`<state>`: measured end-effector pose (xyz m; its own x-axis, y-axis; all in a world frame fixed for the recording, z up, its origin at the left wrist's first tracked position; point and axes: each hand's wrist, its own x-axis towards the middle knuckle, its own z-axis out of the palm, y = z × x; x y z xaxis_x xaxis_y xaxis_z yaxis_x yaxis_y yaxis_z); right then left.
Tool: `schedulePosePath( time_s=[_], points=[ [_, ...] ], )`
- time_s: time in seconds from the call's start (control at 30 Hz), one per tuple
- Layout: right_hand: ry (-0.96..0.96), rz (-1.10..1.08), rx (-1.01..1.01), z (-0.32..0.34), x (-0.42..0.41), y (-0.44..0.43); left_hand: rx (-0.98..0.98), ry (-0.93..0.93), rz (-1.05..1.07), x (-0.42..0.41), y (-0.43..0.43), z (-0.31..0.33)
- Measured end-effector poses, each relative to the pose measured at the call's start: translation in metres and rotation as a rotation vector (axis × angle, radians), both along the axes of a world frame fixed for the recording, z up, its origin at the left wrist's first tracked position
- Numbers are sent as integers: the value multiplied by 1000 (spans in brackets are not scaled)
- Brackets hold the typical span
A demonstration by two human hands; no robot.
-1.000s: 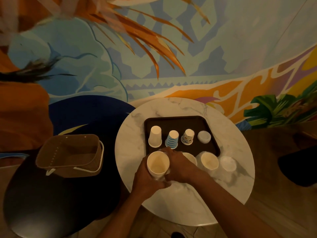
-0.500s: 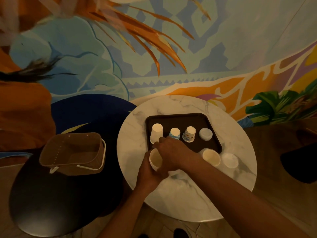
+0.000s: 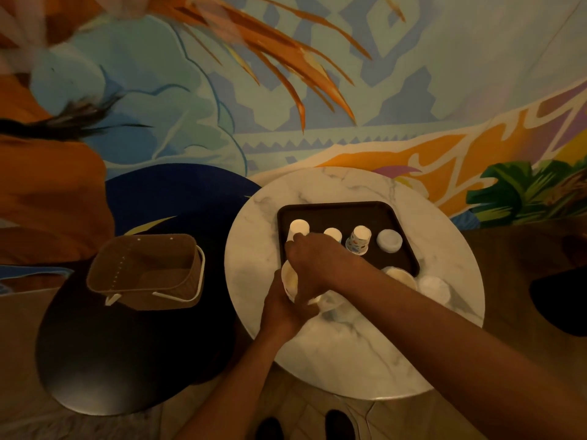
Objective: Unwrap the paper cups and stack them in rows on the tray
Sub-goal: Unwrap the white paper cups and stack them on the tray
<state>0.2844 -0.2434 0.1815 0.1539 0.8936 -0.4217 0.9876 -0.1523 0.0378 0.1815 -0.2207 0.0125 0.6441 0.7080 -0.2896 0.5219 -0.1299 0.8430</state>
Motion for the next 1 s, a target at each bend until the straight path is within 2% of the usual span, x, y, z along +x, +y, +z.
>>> schedulePosePath(
  time_s=[0.2, 0.43, 0.53, 0.63, 0.8, 0.93, 1.0],
  points=[
    [-42, 18, -45, 12, -3, -1, 141, 17, -90, 2, -1, 15],
    [-15, -114, -87, 79, 8, -1, 89, -65, 40, -1, 0, 9],
    [121, -230, 14, 103, 34, -1, 17, -113, 86, -3, 0, 5],
    [352, -380, 108, 97, 65, 4, 18, -169, 72, -4, 0, 4],
    [727, -636, 323, 35, 98, 12, 49, -145, 55, -2, -1, -4],
    [1044, -925, 514, -16, 109, 33, 56, -121, 75, 1, -3, -11],
    [1113, -1034, 573, -32, 114, 48, 50, -118, 100, 2, -5, -14]
  ],
)
